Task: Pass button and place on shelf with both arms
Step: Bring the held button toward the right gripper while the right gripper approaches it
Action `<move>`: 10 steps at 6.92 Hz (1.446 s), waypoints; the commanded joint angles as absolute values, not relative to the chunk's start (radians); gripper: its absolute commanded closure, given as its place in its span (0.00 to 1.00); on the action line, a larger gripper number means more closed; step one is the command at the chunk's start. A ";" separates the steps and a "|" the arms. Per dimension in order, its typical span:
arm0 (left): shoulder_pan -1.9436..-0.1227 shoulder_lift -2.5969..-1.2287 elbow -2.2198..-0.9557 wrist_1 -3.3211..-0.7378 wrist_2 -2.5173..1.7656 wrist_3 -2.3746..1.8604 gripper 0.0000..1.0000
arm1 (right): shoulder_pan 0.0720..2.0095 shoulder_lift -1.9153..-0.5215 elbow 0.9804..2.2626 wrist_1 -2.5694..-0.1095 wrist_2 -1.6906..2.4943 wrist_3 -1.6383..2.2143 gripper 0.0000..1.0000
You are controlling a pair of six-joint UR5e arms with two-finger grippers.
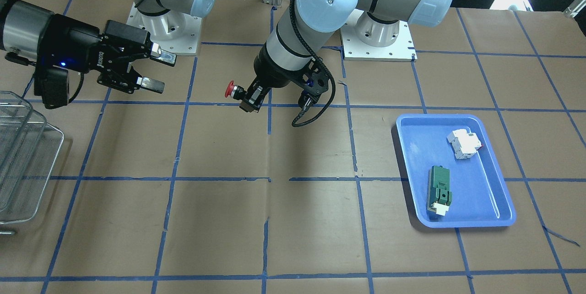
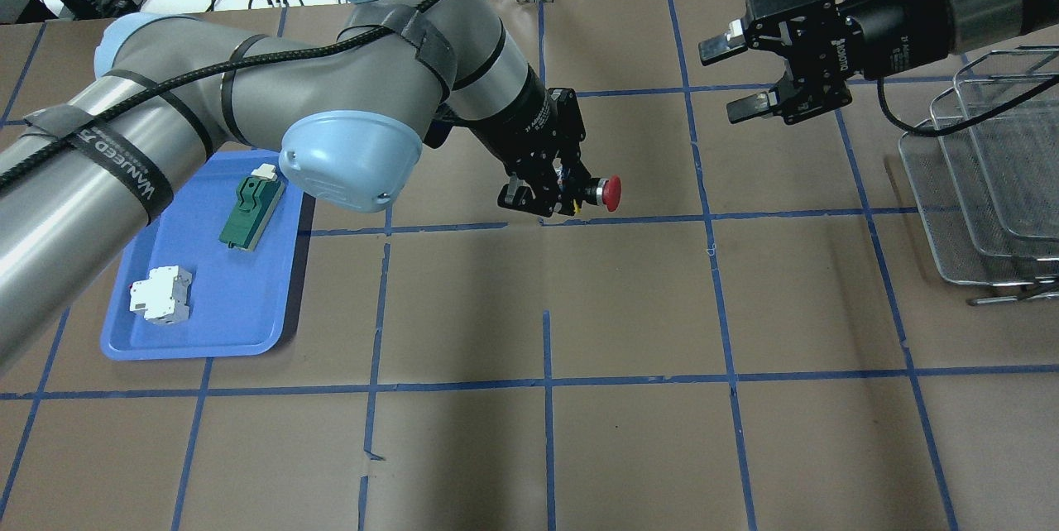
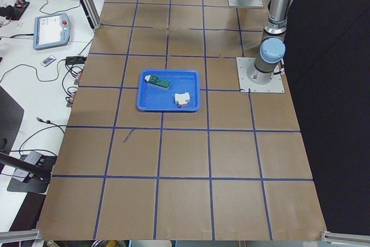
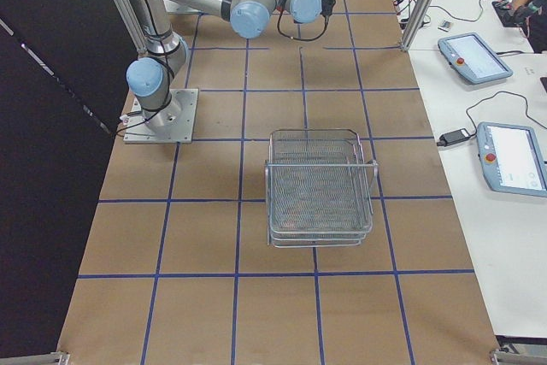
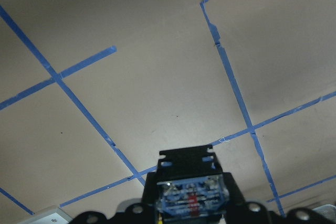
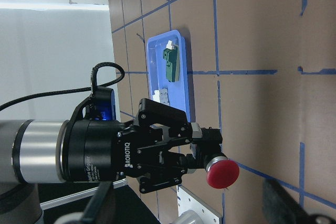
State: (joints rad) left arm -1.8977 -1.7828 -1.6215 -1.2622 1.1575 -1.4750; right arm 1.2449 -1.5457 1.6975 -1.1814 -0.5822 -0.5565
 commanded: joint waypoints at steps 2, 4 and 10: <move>-1.925 -1.819 -1.576 -1.194 1.063 -1.589 1.00 | 1.246 -1.583 1.895 -1.186 -0.574 -0.557 0.00; -1.930 -1.825 -1.572 -1.177 0.991 -1.609 1.00 | 1.246 -1.601 1.962 -1.261 -0.572 -0.549 0.00; -1.930 -1.825 -1.574 -1.167 0.992 -1.605 1.00 | 1.244 -1.608 1.950 -1.341 -0.534 -0.538 0.00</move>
